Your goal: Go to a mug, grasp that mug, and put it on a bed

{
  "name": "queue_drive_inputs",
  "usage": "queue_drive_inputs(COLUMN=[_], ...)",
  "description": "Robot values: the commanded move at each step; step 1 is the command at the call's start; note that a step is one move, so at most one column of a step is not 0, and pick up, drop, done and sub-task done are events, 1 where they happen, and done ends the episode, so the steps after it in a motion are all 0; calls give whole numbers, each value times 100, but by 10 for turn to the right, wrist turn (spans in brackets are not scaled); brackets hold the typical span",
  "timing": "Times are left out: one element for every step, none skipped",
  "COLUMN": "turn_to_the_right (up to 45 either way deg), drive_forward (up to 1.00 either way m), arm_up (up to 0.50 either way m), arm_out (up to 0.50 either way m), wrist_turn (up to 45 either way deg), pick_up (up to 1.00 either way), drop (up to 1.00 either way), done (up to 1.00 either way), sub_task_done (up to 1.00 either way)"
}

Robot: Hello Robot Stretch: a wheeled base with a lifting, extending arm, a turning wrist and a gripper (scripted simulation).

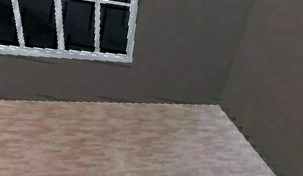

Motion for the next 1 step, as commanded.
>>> queue_drive_inputs(turn_to_the_right=[0], drive_forward=[0], arm_up=[0], arm_out=[0], wrist_turn=[0], pick_up=[0], drop=[0], done=[100], sub_task_done=[0])
